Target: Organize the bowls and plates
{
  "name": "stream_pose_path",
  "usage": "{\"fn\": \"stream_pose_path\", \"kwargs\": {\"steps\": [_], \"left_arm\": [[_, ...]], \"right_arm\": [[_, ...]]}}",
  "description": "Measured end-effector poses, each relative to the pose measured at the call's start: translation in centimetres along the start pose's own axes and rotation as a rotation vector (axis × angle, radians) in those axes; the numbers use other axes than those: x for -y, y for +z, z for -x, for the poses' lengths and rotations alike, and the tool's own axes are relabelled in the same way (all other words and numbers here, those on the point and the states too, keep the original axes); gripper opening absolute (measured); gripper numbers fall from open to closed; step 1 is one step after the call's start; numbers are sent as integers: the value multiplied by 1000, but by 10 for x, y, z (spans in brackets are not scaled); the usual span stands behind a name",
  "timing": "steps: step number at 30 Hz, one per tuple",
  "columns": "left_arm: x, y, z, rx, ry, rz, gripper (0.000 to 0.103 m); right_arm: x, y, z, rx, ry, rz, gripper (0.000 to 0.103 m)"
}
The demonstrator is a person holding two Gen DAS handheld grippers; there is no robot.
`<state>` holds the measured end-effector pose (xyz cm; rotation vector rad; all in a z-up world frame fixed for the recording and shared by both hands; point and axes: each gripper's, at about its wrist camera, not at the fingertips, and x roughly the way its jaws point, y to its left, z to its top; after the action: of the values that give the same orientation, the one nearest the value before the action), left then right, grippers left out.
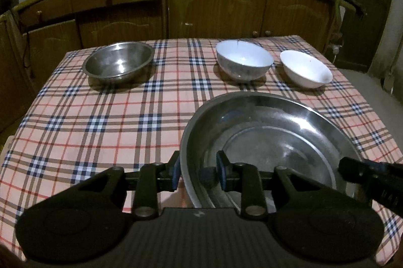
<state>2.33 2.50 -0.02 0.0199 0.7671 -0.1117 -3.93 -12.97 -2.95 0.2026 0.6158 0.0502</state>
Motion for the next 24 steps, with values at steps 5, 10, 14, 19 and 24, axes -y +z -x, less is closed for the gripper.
{"fn": "stream_pose_path", "kwargs": {"steps": [5,10,14,19,24], "left_arm": [[6,0,-10,2,8,-28,30],[9,6,-23,4,-4,-26,30],[14,9,-33,1,1,-32,31],[18,10,-40,-9,6,-46,31],[16,13,-48,-20,15,-40,31]], "right_arm": [[2,6,-10,8,-18,26,23],[9,16,-26,10,-36,33,23],[12,24,-38,11,-39,45,23],[19,30,-53,3,-48,46,22],[20,31,-63,-6,-43,51,22]]}}
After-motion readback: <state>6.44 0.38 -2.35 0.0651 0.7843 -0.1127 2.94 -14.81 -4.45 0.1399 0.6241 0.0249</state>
